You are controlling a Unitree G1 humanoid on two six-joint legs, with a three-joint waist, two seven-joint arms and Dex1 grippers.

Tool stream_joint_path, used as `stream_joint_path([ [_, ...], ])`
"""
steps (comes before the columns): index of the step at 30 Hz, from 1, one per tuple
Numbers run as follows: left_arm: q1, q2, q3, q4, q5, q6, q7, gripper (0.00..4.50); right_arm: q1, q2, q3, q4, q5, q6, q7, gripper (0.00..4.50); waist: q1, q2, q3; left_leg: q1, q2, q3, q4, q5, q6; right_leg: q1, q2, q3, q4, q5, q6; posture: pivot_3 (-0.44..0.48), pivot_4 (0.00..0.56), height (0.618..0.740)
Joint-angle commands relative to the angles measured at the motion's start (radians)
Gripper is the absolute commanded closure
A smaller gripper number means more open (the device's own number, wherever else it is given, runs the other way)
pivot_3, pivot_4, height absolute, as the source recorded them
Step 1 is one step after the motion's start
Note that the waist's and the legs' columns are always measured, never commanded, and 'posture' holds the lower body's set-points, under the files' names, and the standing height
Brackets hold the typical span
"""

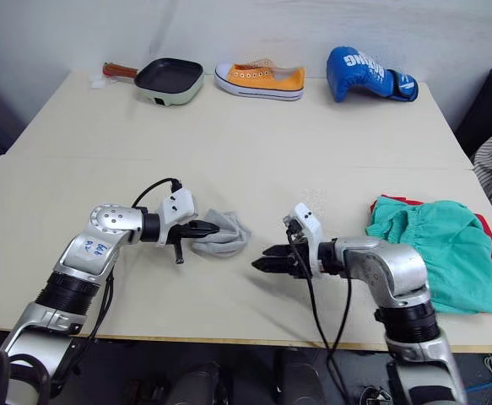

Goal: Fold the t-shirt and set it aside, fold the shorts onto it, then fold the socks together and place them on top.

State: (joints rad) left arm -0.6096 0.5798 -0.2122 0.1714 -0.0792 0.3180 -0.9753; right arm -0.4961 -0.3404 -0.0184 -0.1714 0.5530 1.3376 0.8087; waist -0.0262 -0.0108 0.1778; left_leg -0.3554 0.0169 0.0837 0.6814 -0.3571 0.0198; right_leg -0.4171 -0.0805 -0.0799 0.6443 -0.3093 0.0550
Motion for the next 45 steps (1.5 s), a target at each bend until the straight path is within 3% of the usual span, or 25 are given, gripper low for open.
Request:
stream_joint_path([
  [1, 0.015, 0.002, -0.002, -0.005, 0.017, 0.000, 0.012, 4.50, -0.046, 0.103, -0.091, 0.074, 0.041, 0.086, -0.102, 0.37, -0.001, 0.000, 0.000, 0.000, 0.000, 0.000, 0.000, 0.000, 0.000, 0.000, 0.000, 0.000, 0.000, 0.000, 0.000, 0.000, 0.150, 0.740],
  [2, 0.017, 0.001, -0.002, -0.009, 0.018, 0.001, 0.014, 4.50, -0.061, 0.139, -0.109, 0.111, 0.036, 0.097, -0.136, 0.02, -0.002, 0.000, 0.000, 0.000, 0.000, 0.000, 0.000, 0.000, 0.000, 0.000, 0.000, 0.000, 0.001, 0.000, 0.000, 0.000, 0.150, 0.740],
  [13, 0.021, -0.007, -0.004, -0.026, 0.021, 0.003, 0.030, 4.50, -0.248, 0.361, -0.200, 0.482, 0.002, 0.010, -0.339, 0.02, -0.009, 0.001, -0.001, 0.002, 0.000, 0.001, 0.000, 0.000, -0.001, 0.001, 0.000, 0.001, 0.003, 0.000, 0.000, 0.000, 0.150, 0.740],
  [16, 0.023, -0.008, -0.003, -0.027, 0.023, 0.002, 0.038, 4.50, -0.269, 0.380, -0.216, 0.537, -0.003, -0.043, -0.378, 0.68, -0.011, 0.001, -0.002, 0.002, 0.000, 0.001, 0.000, 0.001, -0.001, 0.001, 0.000, 0.001, 0.003, 0.000, 0.000, 0.000, 0.150, 0.740],
  [22, 0.034, -0.003, 0.008, -0.029, 0.020, -0.001, 0.049, 4.50, -0.256, 0.376, -0.225, 0.507, 0.038, -0.042, -0.389, 2.83, -0.012, 0.001, -0.002, 0.002, 0.000, 0.001, -0.001, 0.001, -0.001, 0.001, 0.000, 0.001, 0.003, 0.000, 0.000, 0.000, 0.150, 0.740],
  [27, 0.045, 0.002, 0.113, -0.069, -0.082, 0.091, 0.043, 4.50, -0.215, 0.353, -0.226, 0.411, 0.074, -0.044, -0.382, 4.21, -0.009, 0.001, -0.002, 0.002, 0.000, 0.000, -0.001, 0.001, 0.000, 0.002, 0.000, 0.001, 0.002, 0.000, 0.000, 0.000, 0.150, 0.740],
  [31, 0.012, 0.102, 0.294, -0.220, -0.447, 0.411, -0.159, 3.61, -0.137, 0.220, -0.174, 0.154, 0.150, 0.011, -0.301, 4.31, -0.002, 0.001, -0.002, -0.005, 0.000, -0.002, -0.001, 0.000, 0.000, -0.003, 0.000, 0.001, 0.001, 0.000, 0.000, 0.000, 0.150, 0.740],
  [33, -0.031, 0.159, 0.321, -0.264, -0.571, 0.538, -0.230, 2.98, -0.114, 0.159, -0.255, 0.038, 0.234, 0.084, -0.296, 4.31, 0.001, 0.001, -0.001, -0.017, -0.001, -0.007, 0.002, 0.001, 0.000, -0.013, 0.000, 0.002, 0.002, 0.000, 0.001, 0.000, 0.150, 0.740],
  [35, -0.079, 0.191, 0.317, -0.305, -0.655, 0.615, -0.283, 2.32, -0.088, 0.081, -0.377, -0.081, 0.323, 0.166, -0.296, 4.31, 0.004, 0.003, 0.000, -0.019, -0.002, -0.010, 0.002, 0.001, 0.000, -0.013, 0.000, 0.002, 0.001, 0.000, 0.001, 0.000, 0.150, 0.740],
  [38, -0.126, 0.173, 0.306, -0.344, -0.719, 0.646, -0.291, 1.37, -0.046, -0.038, -0.599, -0.176, 0.432, 0.261, -0.307, 4.31, 0.007, 0.004, 0.000, -0.020, -0.004, -0.016, 0.001, 0.000, 0.001, -0.011, 0.000, 0.002, -0.001, 0.000, 0.001, 0.000, 0.150, 0.740],
  [42, -0.159, 0.103, 0.276, -0.352, -0.722, 0.615, -0.251, 0.14, 0.049, -0.271, -0.920, -0.112, 0.595, 0.277, -0.372, 4.31, 0.024, 0.004, 0.001, -0.019, -0.005, -0.017, 0.001, 0.000, 0.001, -0.008, 0.001, 0.002, -0.005, 0.000, 0.001, 0.000, 0.150, 0.740],
  [45, -0.147, 0.089, 0.242, -0.347, -0.692, 0.572, -0.255, 0.00, 0.124, -0.410, -1.081, -0.022, 0.612, 0.277, -0.423, 4.31, 0.026, 0.004, 0.002, -0.019, -0.005, -0.015, 0.000, 0.004, 0.001, -0.008, 0.002, 0.003, -0.006, 0.001, 0.002, 0.000, 0.150, 0.740],
])
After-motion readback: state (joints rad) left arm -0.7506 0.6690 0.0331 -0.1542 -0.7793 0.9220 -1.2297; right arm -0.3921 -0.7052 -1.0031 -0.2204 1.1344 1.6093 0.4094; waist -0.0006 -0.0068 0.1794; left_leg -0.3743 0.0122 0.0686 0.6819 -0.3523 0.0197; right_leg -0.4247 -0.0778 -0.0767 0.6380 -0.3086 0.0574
